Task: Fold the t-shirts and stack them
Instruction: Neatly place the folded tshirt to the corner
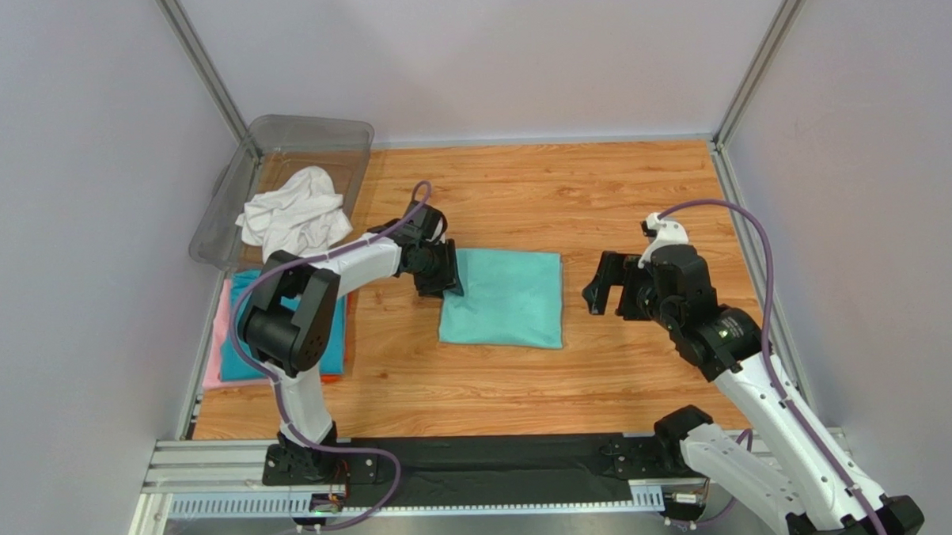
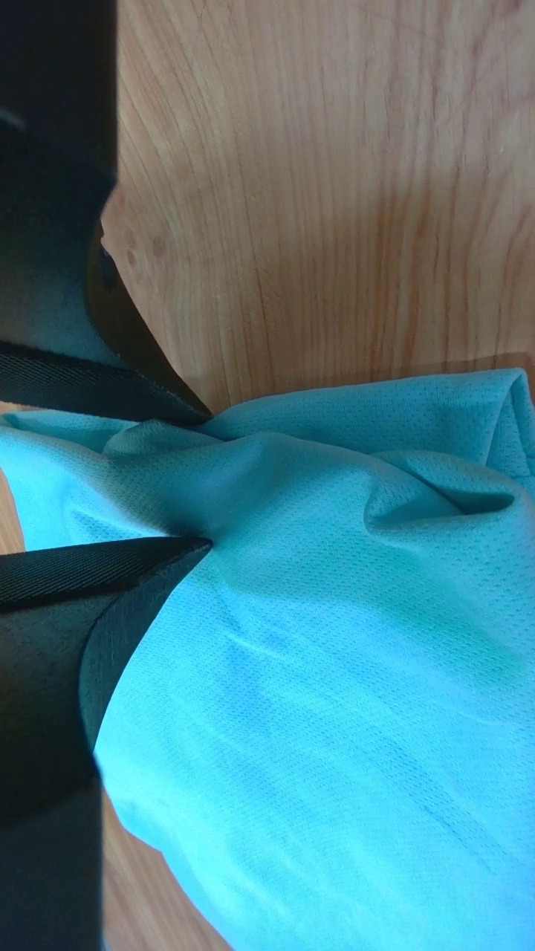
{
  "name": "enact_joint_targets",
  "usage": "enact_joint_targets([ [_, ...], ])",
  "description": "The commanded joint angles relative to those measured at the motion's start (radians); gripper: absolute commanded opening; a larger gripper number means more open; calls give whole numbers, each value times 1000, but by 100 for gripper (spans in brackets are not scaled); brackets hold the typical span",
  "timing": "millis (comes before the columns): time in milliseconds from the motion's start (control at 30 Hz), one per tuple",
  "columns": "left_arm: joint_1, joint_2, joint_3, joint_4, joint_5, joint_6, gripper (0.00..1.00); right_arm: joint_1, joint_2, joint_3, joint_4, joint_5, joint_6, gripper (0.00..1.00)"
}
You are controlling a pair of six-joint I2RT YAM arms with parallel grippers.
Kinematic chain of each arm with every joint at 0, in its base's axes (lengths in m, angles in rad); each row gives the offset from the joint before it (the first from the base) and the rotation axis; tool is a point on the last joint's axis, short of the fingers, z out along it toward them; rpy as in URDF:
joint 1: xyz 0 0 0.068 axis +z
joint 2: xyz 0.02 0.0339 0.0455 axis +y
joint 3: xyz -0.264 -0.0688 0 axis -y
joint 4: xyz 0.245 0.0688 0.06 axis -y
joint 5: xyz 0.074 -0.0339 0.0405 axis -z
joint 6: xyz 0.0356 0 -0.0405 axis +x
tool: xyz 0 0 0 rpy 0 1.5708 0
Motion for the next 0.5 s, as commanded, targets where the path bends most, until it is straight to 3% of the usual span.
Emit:
enact_joint_targets([
  [0, -48, 59, 4, -38, -61, 13, 48, -5, -12, 29, 43, -19, -28, 100],
  [67, -72, 73, 33, -72, -127, 16, 43, -7, -12, 24, 46, -28, -28, 100],
  [167, -113, 107, 81, -148, -233, 28, 28, -19, -16, 20, 52, -36, -29, 100],
  [267, -129, 121, 90, -155, -249, 48, 0, -39, -23, 12, 56, -51, -26, 100],
  [467, -129, -26, 48, -165, -366, 156, 0, -64, -41, 3, 68, -106, -28, 100],
])
